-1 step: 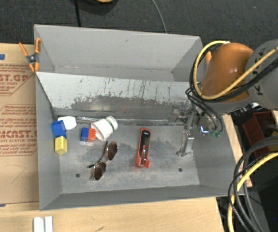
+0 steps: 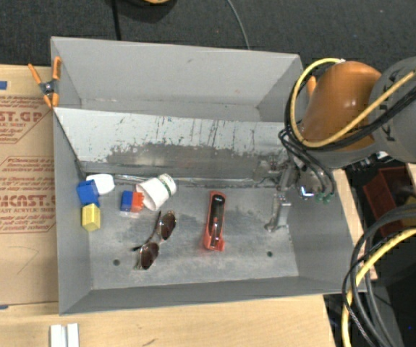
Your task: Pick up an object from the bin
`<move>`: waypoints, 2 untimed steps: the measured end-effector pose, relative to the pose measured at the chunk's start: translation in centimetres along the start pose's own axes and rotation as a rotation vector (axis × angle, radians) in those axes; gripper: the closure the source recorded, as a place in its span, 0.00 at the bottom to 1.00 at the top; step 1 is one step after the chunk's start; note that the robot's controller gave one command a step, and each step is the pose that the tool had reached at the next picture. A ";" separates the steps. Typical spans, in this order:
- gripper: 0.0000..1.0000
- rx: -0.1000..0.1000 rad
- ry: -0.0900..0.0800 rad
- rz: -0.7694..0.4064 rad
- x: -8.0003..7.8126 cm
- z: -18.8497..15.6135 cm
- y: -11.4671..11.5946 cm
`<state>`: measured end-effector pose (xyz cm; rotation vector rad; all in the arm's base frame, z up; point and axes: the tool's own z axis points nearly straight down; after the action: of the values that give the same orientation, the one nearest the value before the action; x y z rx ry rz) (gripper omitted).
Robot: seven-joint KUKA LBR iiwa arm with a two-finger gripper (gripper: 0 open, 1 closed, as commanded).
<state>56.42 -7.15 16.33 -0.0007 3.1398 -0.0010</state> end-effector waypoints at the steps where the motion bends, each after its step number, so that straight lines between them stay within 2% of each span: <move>1: 0.00 0.001 -0.003 -0.282 0.8 4.7 4.5; 2: 0.00 -0.004 0.006 -0.451 1.7 6.4 6.7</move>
Offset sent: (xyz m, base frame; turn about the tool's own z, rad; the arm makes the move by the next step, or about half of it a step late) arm -0.0218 0.0647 -0.0299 -0.4393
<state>54.77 -0.50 9.96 -0.7040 3.0658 0.0045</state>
